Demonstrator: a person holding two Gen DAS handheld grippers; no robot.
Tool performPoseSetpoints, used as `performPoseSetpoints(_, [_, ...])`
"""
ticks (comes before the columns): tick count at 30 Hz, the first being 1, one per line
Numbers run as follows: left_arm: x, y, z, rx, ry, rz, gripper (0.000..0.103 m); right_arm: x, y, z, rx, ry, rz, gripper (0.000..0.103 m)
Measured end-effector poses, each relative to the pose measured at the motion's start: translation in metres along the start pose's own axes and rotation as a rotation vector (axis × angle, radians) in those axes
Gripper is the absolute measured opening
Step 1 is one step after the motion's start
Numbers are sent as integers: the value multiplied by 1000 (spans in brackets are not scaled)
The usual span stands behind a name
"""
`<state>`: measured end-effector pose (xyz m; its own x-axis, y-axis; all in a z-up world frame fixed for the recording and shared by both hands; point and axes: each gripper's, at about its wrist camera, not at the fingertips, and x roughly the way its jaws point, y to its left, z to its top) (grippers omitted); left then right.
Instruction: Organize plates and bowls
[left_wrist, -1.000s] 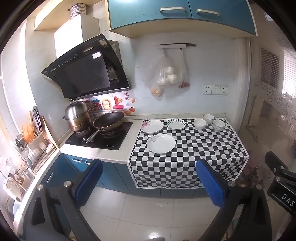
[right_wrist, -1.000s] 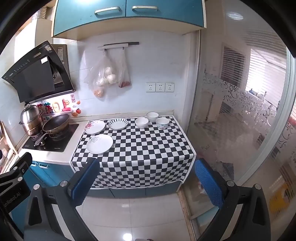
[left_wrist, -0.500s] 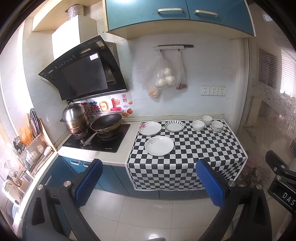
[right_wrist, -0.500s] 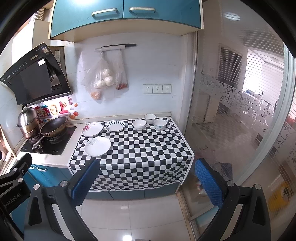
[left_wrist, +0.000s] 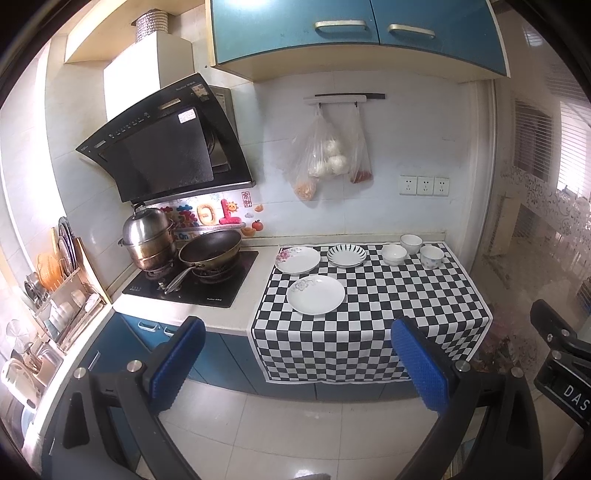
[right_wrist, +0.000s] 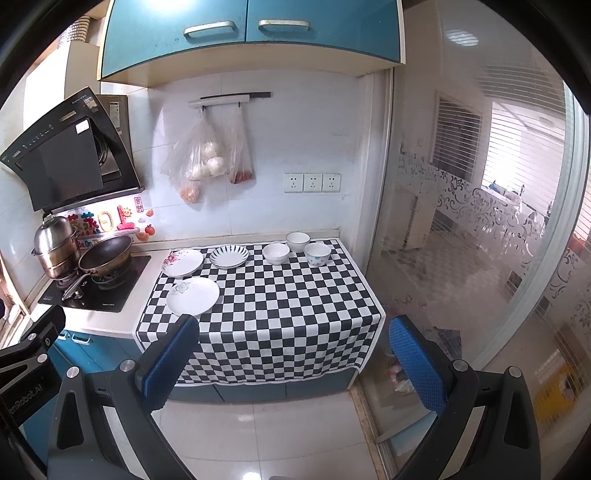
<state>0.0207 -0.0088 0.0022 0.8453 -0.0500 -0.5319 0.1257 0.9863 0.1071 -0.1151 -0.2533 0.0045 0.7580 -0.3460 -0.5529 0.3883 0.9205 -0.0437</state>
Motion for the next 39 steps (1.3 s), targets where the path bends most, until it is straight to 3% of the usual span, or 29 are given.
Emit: performPoseSetpoints(39, [-4,10,-5,-18,-22,-2,103,-8,10,5,3,-25,-12,103])
